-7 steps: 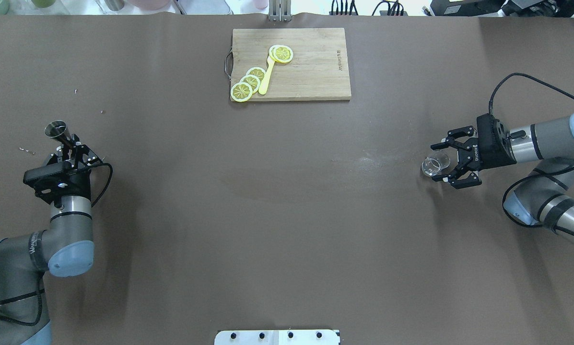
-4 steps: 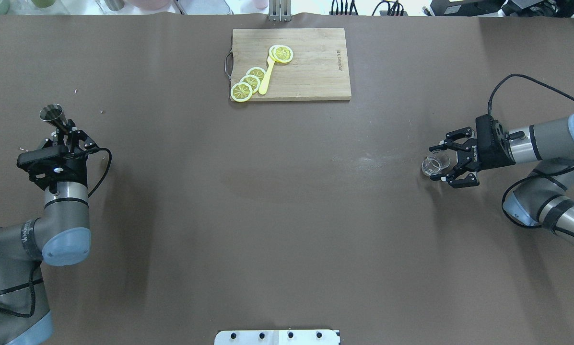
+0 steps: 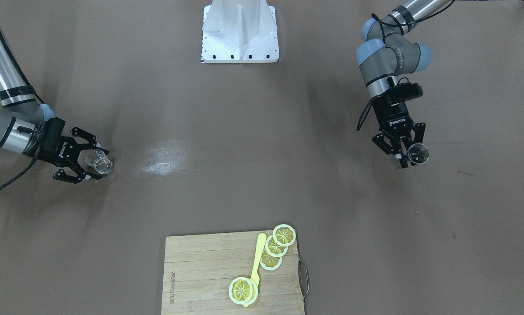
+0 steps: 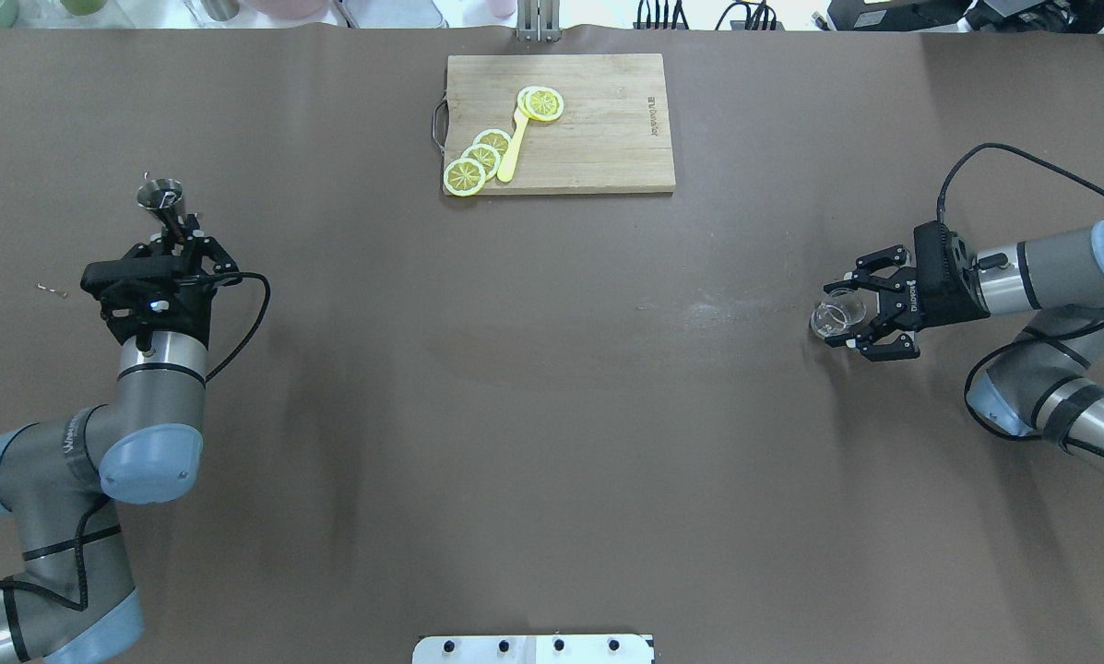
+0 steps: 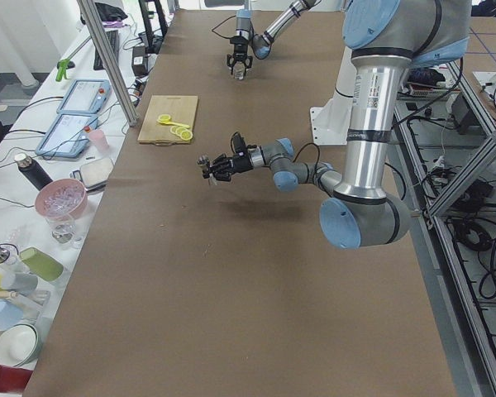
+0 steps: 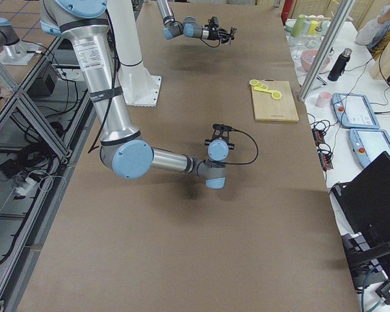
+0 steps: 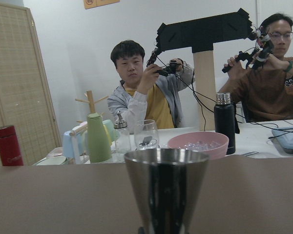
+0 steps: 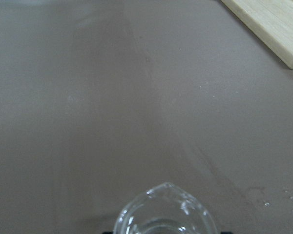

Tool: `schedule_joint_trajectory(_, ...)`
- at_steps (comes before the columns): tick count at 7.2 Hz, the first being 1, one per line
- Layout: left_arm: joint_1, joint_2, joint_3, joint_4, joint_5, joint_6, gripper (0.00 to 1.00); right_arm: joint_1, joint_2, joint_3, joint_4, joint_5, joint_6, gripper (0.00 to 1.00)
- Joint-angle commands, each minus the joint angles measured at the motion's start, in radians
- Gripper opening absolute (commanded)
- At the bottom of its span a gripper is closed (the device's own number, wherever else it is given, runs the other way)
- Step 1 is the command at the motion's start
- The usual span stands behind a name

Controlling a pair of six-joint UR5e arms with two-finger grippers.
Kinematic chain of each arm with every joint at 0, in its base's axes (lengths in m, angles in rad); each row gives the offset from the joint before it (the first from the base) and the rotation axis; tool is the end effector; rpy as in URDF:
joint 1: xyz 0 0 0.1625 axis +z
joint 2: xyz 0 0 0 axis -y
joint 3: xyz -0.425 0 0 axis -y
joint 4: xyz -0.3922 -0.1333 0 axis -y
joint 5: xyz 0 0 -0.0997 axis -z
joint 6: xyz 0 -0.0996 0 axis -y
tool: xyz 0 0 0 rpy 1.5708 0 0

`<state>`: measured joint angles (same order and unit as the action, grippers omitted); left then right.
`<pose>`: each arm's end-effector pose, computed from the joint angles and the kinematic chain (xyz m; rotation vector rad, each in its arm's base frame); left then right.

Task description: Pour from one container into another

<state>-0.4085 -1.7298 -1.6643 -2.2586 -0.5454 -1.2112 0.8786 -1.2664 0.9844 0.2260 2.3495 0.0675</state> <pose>0.4157 -0.4180 0.4341 1.1997 0.4383 -0.5228 -0.3217 -0.4873 0.5815 1.1506 -1.1595 -1.0721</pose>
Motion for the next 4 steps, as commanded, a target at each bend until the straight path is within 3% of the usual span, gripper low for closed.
schedule_joint_trajectory(1, 0.004, -0.114, 0.003, -0.160, -0.126, 0.325, 0.00, -0.004, -0.001, -0.001, 0.001, -0.004, 0.000, 0.78)
schedule_joint_trajectory(2, -0.003, -0.176, 0.003, -0.229, -0.252, 0.437, 0.00, -0.006, -0.001, -0.001, 0.001, -0.004, 0.000, 0.78)
schedule_joint_trajectory(3, 0.000, -0.271, 0.012, -0.242, -0.272, 0.547, 0.00, -0.007, -0.002, -0.001, 0.001, -0.006, 0.000, 0.76)
schedule_joint_trajectory(4, 0.002, -0.321, 0.012, -0.242, -0.350, 0.596, 0.00, -0.009, -0.002, -0.001, 0.001, -0.009, 0.000, 0.73)
